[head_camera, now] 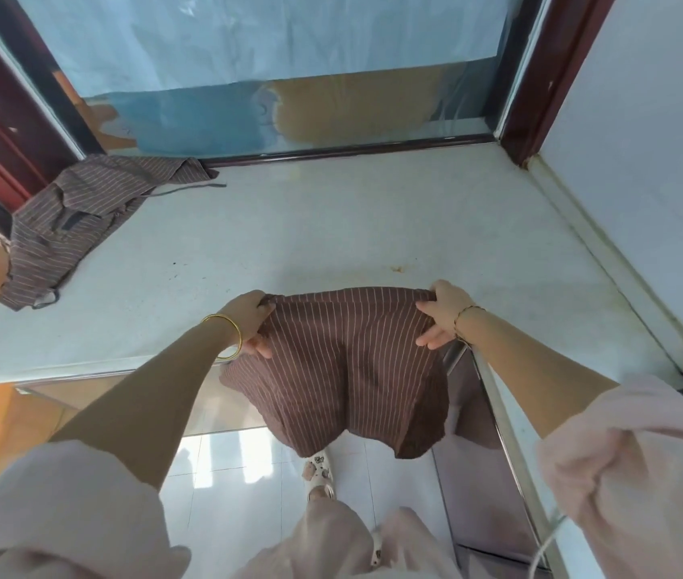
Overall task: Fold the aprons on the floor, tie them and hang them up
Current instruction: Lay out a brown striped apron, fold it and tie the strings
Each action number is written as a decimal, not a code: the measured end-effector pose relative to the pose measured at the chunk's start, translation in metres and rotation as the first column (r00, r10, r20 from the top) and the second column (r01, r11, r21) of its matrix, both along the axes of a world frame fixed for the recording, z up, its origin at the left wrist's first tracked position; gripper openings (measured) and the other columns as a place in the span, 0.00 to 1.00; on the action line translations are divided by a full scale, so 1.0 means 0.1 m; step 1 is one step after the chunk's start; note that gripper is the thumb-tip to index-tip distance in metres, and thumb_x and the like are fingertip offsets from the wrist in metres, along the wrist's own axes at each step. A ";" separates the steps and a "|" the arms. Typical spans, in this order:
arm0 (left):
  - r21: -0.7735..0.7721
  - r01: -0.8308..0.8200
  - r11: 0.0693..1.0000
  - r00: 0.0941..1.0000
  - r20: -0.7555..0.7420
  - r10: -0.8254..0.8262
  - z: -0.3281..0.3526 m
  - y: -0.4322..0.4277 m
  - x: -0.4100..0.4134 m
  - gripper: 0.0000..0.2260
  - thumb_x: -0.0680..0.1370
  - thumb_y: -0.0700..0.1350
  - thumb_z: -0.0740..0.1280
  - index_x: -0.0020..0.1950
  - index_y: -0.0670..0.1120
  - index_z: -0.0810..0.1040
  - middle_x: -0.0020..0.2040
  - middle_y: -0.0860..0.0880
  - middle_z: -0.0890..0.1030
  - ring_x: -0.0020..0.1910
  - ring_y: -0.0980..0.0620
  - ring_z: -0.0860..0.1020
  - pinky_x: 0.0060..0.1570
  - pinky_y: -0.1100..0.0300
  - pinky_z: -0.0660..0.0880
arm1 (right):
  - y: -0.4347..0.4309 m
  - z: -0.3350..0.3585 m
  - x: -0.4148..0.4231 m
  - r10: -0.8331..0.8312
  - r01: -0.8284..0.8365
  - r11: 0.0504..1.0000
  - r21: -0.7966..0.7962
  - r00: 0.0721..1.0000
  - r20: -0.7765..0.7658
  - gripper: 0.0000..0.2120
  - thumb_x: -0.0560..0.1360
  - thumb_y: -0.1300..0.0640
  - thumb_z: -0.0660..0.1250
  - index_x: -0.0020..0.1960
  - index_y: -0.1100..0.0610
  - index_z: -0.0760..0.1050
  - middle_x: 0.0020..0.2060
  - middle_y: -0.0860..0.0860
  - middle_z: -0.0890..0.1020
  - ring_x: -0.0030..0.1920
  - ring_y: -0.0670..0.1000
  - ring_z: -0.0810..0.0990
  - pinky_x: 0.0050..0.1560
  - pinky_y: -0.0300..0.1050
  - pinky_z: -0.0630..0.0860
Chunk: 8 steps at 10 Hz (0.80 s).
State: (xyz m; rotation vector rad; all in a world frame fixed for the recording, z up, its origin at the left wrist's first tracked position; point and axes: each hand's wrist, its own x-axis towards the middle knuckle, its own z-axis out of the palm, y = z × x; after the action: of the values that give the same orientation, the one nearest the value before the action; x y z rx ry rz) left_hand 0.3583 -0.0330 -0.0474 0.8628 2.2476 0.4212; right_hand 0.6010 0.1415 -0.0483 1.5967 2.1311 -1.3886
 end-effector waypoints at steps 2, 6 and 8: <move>0.671 0.082 0.737 0.880 -0.396 0.262 0.00 0.07 0.01 0.12 0.78 0.33 0.56 0.59 0.39 0.74 0.52 0.43 0.79 0.47 0.46 0.77 0.49 0.60 0.70 | 0.10 0.02 -0.12 -0.016 0.229 0.710 0.666 0.951 -0.309 0.10 0.81 0.57 0.58 0.53 0.63 0.75 0.42 0.54 0.79 0.40 0.51 0.77 0.39 0.43 0.72; 0.228 0.073 0.971 0.808 -0.585 0.076 -0.02 0.15 -0.01 0.12 0.81 0.41 0.56 0.59 0.44 0.76 0.56 0.41 0.75 0.49 0.41 0.77 0.47 0.52 0.73 | 0.05 -0.22 -0.07 -0.033 0.014 0.595 0.804 0.999 0.007 0.06 0.81 0.58 0.55 0.52 0.58 0.71 0.38 0.53 0.73 0.39 0.55 0.72 0.36 0.44 0.65; -0.610 0.337 0.717 0.941 0.246 -0.232 -0.14 -0.09 0.35 0.13 0.83 0.45 0.55 0.64 0.40 0.68 0.50 0.44 0.83 0.43 0.52 0.84 0.57 0.59 0.75 | -0.15 -0.62 0.27 0.694 -0.740 0.608 -0.289 0.317 0.647 0.19 0.78 0.49 0.62 0.61 0.62 0.74 0.45 0.51 0.77 0.46 0.52 0.79 0.53 0.46 0.74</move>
State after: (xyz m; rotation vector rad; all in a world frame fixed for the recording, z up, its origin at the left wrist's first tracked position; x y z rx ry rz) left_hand 0.3931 -0.0419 -0.0612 0.7431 1.8619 -0.4180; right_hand 0.6281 0.1270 -0.1105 0.7107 1.9133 -0.2866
